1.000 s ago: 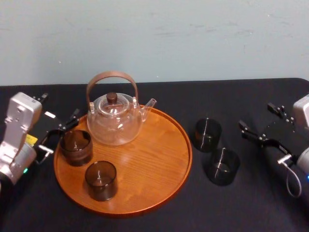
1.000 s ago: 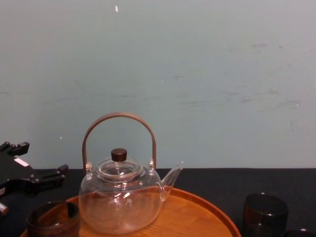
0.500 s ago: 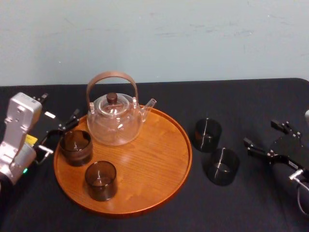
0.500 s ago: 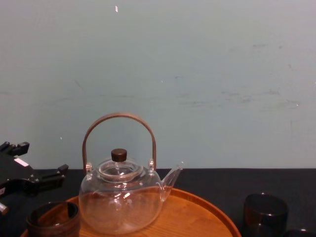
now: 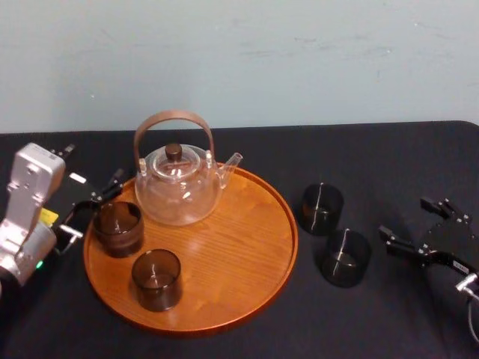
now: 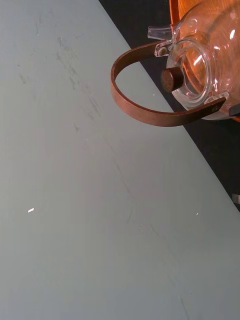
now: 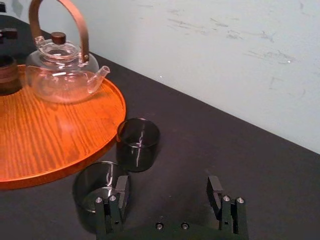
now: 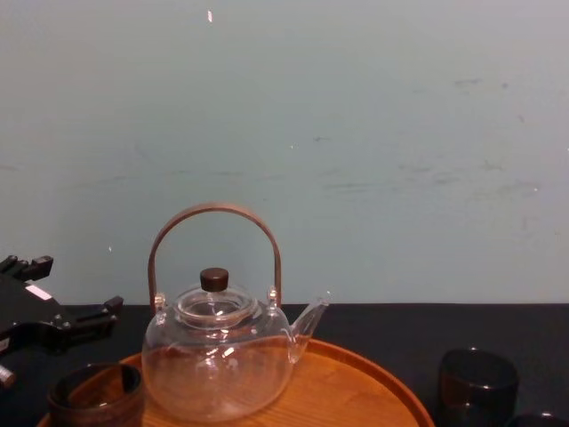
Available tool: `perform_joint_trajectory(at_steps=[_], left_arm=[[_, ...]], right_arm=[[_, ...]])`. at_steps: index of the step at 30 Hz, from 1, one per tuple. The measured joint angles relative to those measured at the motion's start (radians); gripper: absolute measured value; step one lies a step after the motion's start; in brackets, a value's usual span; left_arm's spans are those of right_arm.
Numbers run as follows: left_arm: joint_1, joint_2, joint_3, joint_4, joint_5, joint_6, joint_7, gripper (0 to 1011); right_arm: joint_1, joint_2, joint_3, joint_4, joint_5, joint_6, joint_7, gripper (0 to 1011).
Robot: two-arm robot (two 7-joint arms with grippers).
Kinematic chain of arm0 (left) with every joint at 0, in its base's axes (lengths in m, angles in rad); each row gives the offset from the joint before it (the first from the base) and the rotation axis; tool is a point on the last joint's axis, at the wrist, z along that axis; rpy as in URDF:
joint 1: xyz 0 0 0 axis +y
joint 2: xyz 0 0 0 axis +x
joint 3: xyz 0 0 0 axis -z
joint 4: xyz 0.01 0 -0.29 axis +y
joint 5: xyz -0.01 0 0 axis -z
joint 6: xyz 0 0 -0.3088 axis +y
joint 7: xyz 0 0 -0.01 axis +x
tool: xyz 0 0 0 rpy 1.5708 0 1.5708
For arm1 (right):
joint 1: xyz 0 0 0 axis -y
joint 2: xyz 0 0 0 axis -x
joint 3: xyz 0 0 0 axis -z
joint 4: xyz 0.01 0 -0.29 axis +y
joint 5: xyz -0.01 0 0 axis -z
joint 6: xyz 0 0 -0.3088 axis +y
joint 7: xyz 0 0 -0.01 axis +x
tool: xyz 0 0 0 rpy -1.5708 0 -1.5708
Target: Pick up the glass from the table and place it on the tray.
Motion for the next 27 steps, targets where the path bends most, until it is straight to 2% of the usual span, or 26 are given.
perform_joint_trajectory(at_steps=[12, 27], left_arm=[[0.0, 0.0, 0.0, 0.0, 0.0, 0.0, 0.0, 1001], [0.0, 0.0, 0.0, 0.0, 0.0, 0.0, 0.0, 1001]], right_arm=[[-0.039, 0.017, 0.021, -0.036, -0.005, 0.022, 0.064, 1002], [-0.04, 0.019, 0.017, -0.049, -0.039, 0.074, 0.126, 1002]])
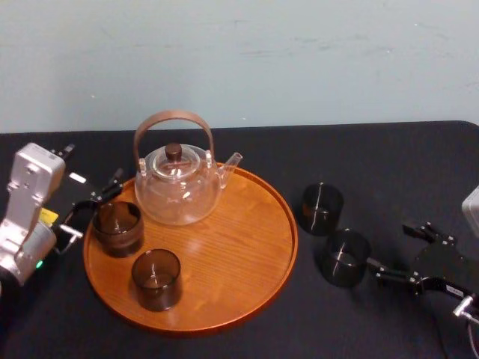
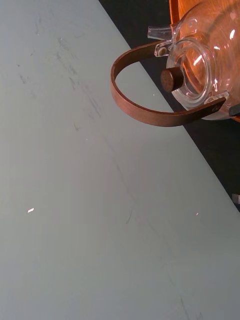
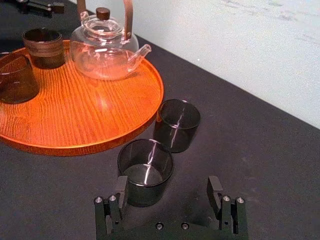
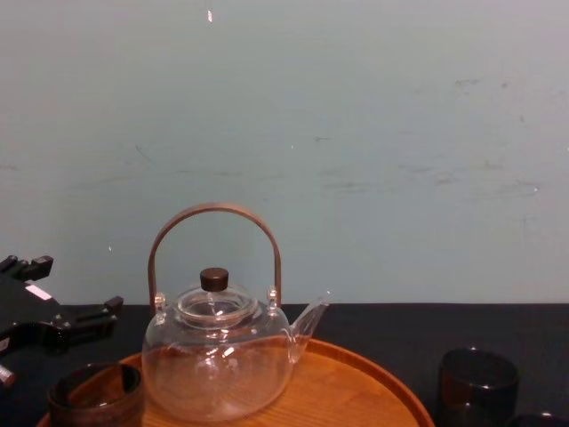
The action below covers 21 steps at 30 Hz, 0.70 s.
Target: Pick up the glass from the table and place it on the tray.
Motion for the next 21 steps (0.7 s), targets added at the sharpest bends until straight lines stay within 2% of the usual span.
perform_joint_trajectory(at_steps=[21], left_arm=[[0.0, 0.0, 0.0, 0.0, 0.0, 0.0, 0.0, 1001]], right_arm=[[0.046, -0.039, -0.032, 0.025, -0.034, 0.058, 0.083, 1002]])
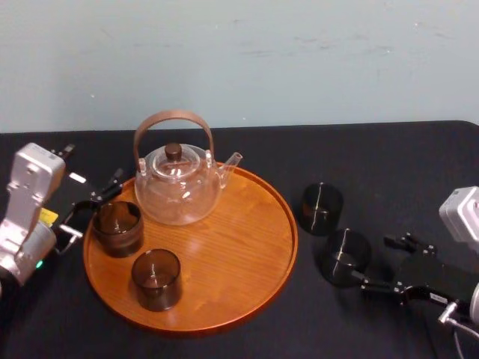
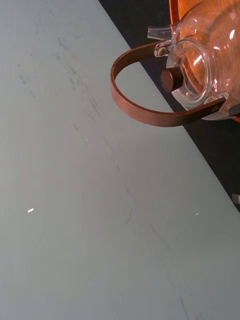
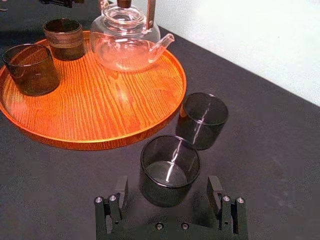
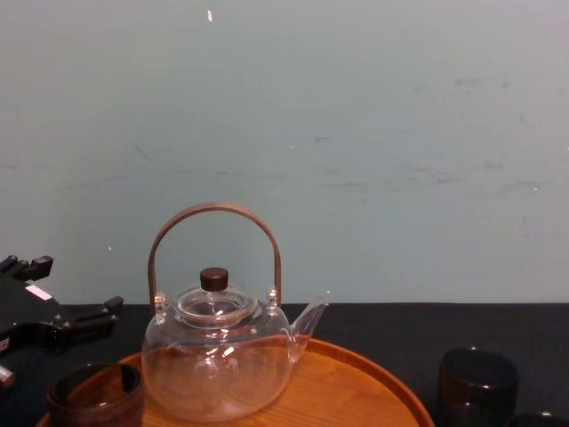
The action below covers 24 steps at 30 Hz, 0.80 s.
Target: Pick up the glass from the table and place it on the tray.
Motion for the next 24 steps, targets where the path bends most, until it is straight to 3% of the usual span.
perform_joint_trajectory(at_steps=[12, 24], left_arm=[[0.0, 0.0, 0.0, 0.0, 0.0, 0.0, 0.0, 1002], [0.0, 0.0, 0.0, 0.0, 0.0, 0.0, 0.0, 1001]], right_arm=[[0.044, -0.031, -0.02, 0.036, 0.016, 0.049, 0.007, 1002], [0.086, -0.04, -0.053, 0.063, 0.022, 0.073, 0.015, 1002]])
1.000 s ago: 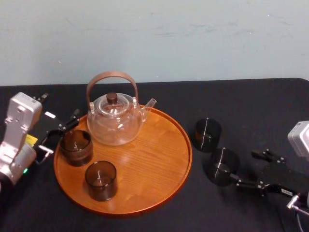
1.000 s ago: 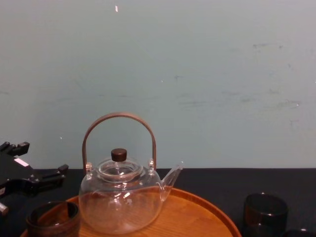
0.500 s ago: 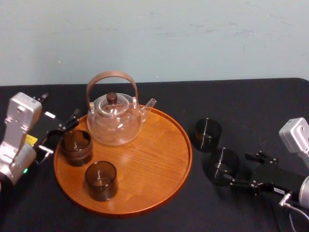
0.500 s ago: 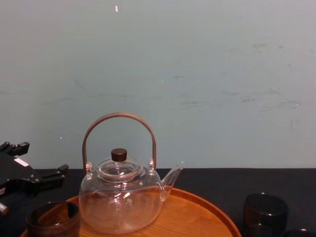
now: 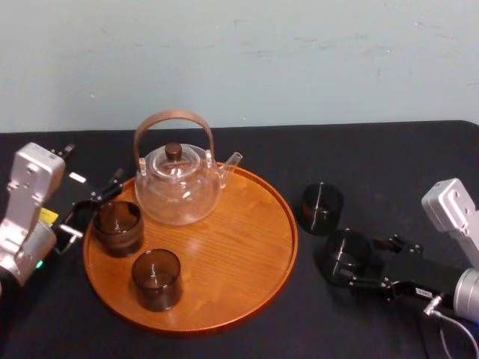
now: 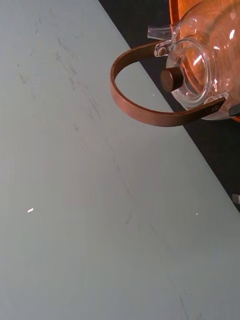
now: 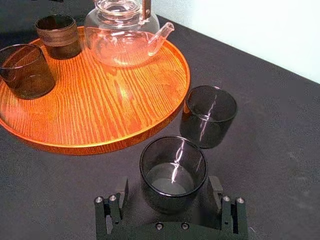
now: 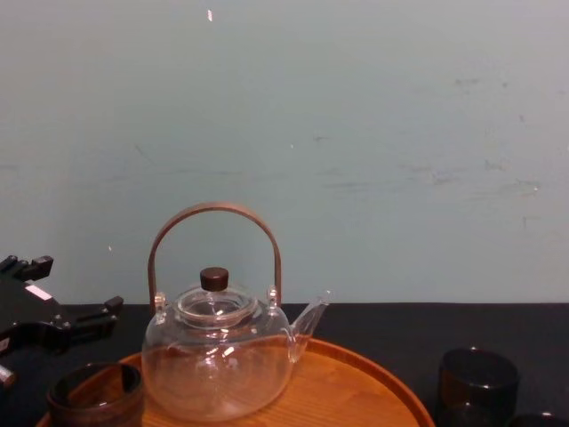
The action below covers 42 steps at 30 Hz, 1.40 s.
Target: Pick up the glass from the table and place it on the tray.
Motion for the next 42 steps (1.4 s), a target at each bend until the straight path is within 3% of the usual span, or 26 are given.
perform_joint_trajectory(at_steps=[29, 42], left_arm=[[0.0, 0.0, 0.0, 0.0, 0.0, 0.0, 0.0, 1002], [0.0, 0.0, 0.0, 0.0, 0.0, 0.0, 0.0, 1001]], right_arm=[[0.112, -0.034, -0.067, 0.088, 0.004, 0.031, 0.009, 1002], [0.134, -0.04, -0.084, 0.101, -0.005, 0.042, 0.003, 1002]])
